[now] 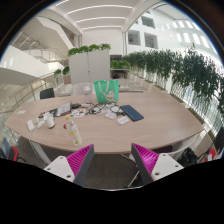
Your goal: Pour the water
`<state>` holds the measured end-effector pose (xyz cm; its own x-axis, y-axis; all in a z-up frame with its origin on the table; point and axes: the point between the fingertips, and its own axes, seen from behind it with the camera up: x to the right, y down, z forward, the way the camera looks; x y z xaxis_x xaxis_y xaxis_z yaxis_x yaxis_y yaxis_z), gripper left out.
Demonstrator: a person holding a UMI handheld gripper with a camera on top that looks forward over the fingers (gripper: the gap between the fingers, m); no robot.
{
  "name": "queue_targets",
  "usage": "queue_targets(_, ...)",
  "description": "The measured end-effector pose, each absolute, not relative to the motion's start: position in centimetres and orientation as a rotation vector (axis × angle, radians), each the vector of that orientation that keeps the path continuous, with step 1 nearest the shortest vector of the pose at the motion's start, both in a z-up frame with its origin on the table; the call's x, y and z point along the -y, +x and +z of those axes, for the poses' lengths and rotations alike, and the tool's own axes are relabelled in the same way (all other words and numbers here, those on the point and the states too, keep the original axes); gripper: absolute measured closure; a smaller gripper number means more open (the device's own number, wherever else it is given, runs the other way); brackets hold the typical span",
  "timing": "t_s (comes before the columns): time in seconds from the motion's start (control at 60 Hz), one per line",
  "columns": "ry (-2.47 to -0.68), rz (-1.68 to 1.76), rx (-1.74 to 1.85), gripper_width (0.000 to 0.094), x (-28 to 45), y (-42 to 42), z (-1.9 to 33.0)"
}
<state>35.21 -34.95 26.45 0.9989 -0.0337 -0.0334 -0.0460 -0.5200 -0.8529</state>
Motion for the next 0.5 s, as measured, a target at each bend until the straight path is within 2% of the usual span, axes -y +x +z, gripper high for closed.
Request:
queue_targets(0.117, -2.12, -0.026, -0.072, 0.0106, 34.9, 35.8, 26.1)
queue_targets(0.3, -2.091, -0.051, -0.086, 0.0117, 36.8, 30.8, 25.9)
queue_targets(0.367, -2.026, 0.004, -0.049, 0.0106, 36.4, 29.0, 25.6)
queue_targets(0.5, -1.905, 0.022, 0.034, 0.0104, 33.8, 25.7, 22.4)
